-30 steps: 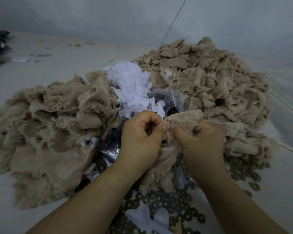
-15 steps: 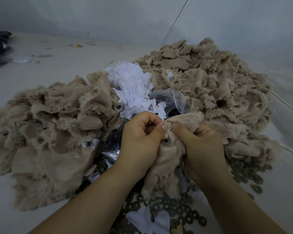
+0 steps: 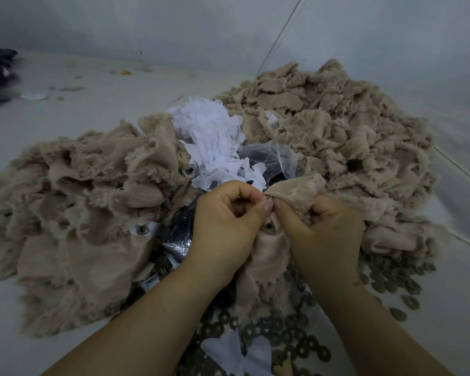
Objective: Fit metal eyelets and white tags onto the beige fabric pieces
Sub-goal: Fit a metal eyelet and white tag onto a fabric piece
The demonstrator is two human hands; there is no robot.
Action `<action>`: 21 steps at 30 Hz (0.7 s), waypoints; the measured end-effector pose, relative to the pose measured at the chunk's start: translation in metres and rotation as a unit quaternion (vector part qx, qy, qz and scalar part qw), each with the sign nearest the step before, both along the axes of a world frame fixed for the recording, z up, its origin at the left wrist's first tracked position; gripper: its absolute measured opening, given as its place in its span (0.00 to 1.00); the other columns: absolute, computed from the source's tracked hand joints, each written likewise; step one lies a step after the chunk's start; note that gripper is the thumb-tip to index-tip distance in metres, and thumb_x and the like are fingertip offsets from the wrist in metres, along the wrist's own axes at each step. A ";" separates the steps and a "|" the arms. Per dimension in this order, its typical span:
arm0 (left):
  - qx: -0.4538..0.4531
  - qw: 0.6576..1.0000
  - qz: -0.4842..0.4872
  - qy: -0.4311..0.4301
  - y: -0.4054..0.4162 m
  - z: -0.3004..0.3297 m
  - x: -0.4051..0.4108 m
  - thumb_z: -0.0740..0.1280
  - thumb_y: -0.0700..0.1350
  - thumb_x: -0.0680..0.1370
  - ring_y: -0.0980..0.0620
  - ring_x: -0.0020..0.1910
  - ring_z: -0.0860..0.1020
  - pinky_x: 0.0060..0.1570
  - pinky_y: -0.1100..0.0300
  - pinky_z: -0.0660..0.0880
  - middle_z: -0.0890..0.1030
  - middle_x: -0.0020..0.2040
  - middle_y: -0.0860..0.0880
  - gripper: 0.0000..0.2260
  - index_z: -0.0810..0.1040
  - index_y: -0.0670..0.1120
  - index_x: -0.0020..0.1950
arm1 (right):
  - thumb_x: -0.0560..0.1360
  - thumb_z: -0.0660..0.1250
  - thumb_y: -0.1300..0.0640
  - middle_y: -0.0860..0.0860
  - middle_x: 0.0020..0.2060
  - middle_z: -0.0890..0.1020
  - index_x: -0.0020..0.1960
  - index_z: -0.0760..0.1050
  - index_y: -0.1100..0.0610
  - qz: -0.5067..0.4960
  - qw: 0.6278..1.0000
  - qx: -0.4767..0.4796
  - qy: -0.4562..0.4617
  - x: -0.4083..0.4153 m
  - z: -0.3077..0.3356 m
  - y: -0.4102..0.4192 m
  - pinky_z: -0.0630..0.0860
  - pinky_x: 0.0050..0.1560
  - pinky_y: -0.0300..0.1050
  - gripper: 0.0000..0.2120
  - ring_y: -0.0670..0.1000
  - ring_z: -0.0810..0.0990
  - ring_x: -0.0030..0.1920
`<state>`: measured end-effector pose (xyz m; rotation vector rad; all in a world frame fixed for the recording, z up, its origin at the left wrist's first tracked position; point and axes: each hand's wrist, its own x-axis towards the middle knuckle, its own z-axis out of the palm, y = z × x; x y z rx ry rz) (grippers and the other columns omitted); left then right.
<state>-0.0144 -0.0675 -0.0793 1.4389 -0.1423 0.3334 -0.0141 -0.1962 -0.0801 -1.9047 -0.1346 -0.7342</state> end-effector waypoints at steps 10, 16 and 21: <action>0.202 0.961 0.072 -0.175 0.004 0.002 0.000 0.73 0.31 0.72 0.56 0.43 0.79 0.46 0.66 0.75 0.82 0.41 0.47 0.05 0.85 0.40 0.43 | 0.70 0.77 0.54 0.64 0.29 0.80 0.35 0.79 0.67 0.024 0.996 0.073 0.054 0.001 0.002 -0.002 0.74 0.26 0.59 0.16 0.54 0.74 0.27; 0.219 0.960 0.070 -0.160 0.004 0.001 0.001 0.75 0.32 0.71 0.56 0.42 0.80 0.45 0.66 0.76 0.83 0.40 0.48 0.03 0.85 0.39 0.41 | 0.70 0.77 0.58 0.55 0.30 0.84 0.36 0.83 0.57 0.053 0.989 0.113 0.073 0.002 0.002 -0.006 0.79 0.30 0.51 0.06 0.53 0.81 0.30; 0.151 0.982 0.030 -0.111 0.005 0.002 0.003 0.76 0.32 0.69 0.55 0.41 0.82 0.44 0.62 0.79 0.84 0.41 0.50 0.06 0.85 0.43 0.41 | 0.71 0.75 0.61 0.59 0.39 0.86 0.42 0.84 0.61 0.140 0.943 0.259 0.158 0.001 0.002 -0.008 0.84 0.42 0.59 0.03 0.63 0.86 0.42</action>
